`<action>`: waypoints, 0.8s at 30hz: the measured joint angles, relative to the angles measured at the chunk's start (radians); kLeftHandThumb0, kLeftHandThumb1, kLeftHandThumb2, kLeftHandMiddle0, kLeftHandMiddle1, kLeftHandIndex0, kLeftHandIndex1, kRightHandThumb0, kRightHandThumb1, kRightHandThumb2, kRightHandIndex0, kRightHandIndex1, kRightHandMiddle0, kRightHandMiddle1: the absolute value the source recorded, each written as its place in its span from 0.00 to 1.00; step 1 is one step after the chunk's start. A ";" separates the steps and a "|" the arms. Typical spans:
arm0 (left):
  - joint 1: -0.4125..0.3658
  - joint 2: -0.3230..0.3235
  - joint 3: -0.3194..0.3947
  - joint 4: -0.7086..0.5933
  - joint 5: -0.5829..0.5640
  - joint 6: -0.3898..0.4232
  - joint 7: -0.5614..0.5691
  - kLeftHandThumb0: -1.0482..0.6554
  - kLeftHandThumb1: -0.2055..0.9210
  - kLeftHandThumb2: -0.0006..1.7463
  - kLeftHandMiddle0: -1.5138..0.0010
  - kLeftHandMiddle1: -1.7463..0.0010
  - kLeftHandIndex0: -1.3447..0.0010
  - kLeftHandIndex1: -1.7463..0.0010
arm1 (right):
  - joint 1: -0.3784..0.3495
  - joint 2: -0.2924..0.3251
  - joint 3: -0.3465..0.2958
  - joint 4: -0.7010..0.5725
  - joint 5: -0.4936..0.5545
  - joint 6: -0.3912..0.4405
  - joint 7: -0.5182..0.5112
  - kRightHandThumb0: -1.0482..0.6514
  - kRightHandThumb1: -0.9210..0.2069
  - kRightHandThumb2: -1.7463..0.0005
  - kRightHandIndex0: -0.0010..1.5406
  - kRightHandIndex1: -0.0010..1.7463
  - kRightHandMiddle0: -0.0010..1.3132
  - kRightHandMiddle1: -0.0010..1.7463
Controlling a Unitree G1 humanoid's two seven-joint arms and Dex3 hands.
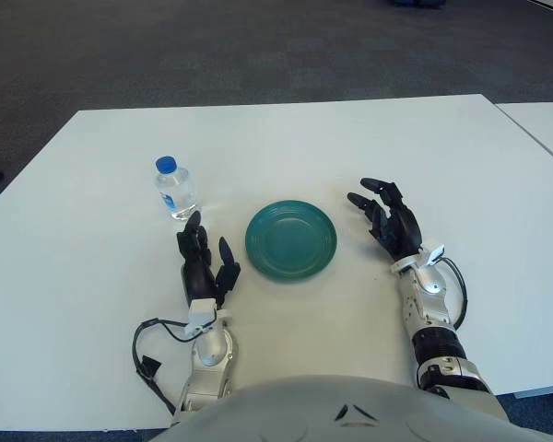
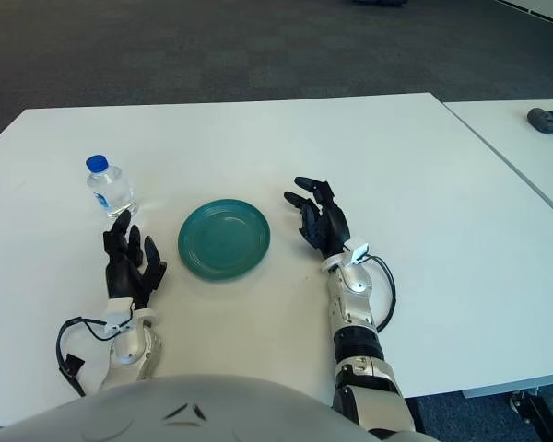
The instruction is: Put the bottle into the plate.
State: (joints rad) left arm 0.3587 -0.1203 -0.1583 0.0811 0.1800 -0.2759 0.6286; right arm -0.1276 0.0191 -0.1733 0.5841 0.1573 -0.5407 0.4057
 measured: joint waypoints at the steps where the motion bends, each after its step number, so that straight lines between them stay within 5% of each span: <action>1: -0.001 0.000 -0.001 0.003 0.010 0.003 0.025 0.08 1.00 0.26 0.89 1.00 1.00 0.79 | 0.000 0.000 -0.001 0.000 0.001 0.000 0.003 0.21 0.00 0.59 0.21 0.25 0.02 0.59; 16: -0.040 0.006 -0.025 0.027 0.047 0.080 0.270 0.02 1.00 0.26 1.00 1.00 1.00 0.96 | -0.011 -0.001 -0.017 0.005 0.012 -0.001 0.023 0.21 0.00 0.57 0.22 0.26 0.03 0.58; 24: -0.145 0.005 -0.018 0.071 0.041 0.186 0.373 0.00 1.00 0.28 1.00 1.00 1.00 1.00 | -0.015 -0.002 -0.031 0.006 0.025 -0.003 0.057 0.23 0.00 0.57 0.23 0.30 0.04 0.58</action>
State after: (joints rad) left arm 0.2134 -0.1150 -0.1758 0.1519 0.2209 -0.0904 1.0012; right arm -0.1421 0.0172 -0.2044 0.5904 0.1820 -0.5439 0.4623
